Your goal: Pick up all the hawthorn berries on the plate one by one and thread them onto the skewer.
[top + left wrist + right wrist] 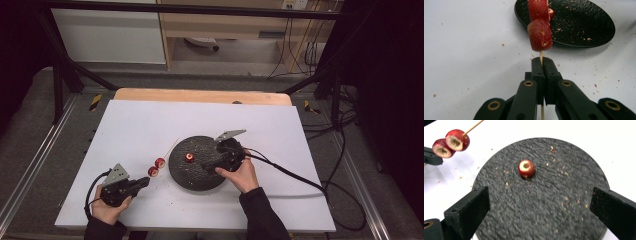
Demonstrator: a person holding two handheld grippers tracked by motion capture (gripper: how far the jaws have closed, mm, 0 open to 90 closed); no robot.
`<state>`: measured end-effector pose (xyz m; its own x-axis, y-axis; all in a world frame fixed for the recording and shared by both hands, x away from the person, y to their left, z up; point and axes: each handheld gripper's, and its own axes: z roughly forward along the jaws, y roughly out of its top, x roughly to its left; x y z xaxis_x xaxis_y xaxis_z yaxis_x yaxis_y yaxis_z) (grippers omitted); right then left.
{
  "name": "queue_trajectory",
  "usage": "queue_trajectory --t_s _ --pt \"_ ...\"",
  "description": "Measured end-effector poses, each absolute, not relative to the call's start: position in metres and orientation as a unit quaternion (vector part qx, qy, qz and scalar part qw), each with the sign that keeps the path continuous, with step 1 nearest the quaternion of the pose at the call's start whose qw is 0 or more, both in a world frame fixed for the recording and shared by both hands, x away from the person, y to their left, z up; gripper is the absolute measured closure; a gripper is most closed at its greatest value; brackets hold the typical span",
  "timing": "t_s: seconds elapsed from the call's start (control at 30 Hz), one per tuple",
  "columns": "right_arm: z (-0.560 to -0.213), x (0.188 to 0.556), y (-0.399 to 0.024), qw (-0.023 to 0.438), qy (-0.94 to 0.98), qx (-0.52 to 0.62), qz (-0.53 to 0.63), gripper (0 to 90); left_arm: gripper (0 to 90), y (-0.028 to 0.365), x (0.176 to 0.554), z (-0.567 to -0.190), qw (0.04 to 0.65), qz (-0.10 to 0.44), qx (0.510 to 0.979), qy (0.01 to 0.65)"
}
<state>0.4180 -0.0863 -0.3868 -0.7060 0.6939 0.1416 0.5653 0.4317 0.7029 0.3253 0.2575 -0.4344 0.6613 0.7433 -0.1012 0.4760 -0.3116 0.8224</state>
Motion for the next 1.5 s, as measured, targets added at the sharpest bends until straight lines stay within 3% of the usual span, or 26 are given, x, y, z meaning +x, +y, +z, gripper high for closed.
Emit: queue_trajectory --t_s 0.6,1.5 --pt "-0.387 0.457 -0.032 0.07 0.871 0.371 0.314 10.3 88.2 0.263 0.327 -0.435 0.443 0.152 0.793 0.39" --pt "-0.411 0.476 -0.006 0.013 0.871 0.406 0.277 52.2 88.2 0.262 0.328 -0.436 0.44 0.151 0.794 0.391"
